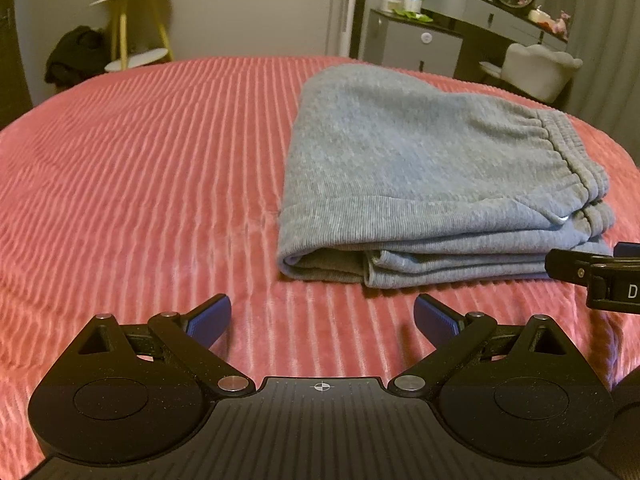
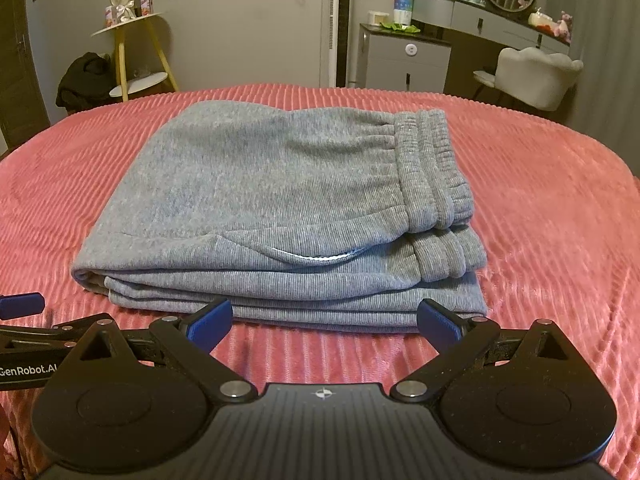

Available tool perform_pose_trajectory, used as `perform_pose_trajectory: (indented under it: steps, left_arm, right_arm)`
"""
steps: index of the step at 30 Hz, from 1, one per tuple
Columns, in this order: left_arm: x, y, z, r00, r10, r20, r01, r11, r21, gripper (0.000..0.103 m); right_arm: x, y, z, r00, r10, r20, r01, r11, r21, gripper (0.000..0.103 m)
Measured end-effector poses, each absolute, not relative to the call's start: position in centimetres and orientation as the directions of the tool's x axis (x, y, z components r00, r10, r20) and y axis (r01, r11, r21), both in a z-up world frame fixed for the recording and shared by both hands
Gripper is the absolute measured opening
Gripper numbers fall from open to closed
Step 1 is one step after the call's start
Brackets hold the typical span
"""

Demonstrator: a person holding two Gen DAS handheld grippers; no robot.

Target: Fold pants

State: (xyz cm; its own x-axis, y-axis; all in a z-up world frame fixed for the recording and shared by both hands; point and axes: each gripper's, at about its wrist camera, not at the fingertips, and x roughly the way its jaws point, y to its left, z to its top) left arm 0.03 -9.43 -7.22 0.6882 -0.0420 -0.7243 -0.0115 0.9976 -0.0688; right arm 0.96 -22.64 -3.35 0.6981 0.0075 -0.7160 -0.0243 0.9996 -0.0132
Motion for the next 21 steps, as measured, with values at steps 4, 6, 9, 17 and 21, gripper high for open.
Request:
perform_pose_trajectory:
  steps: [4, 6, 9, 17, 21]
  left_arm:
    - [0.03, -9.28, -7.23, 0.688, -0.044, -0.725, -0.016, 0.997, -0.075, 0.101]
    - [0.07, -9.22, -7.25, 0.687, -0.046, -0.725, -0.016, 0.997, -0.078, 0.101]
    - [0.10, -9.24, -7.27, 0.687, -0.045, -0.725, -0.017, 0.997, -0.078, 0.101]
    - [0.06, -9.33, -7.26, 0.688, -0.046, -0.724, -0.011, 0.997, -0.074, 0.101]
    - [0.08, -9.34, -7.23, 0.688, -0.048, -0.724, -0.012, 0.997, -0.077, 0.101]
  right_arm:
    - [1.09, -22.71, -3.41, 0.694, 0.008, -0.720, -0.023, 1.000, -0.010, 0.099]
    - [1.16, -22.74, -3.47, 0.692, 0.008, -0.722, -0.021, 1.000, -0.009, 0.099]
    - [1.19, -22.79, -3.47, 0.691, 0.009, -0.722, -0.021, 1.000, -0.009, 0.099]
    - [1.28, -22.81, -3.49, 0.690, 0.009, -0.724, -0.022, 1.000, -0.009, 0.099]
    - [1.33, -22.76, -3.59, 0.688, 0.009, -0.726, -0.021, 1.000, -0.008, 0.099]
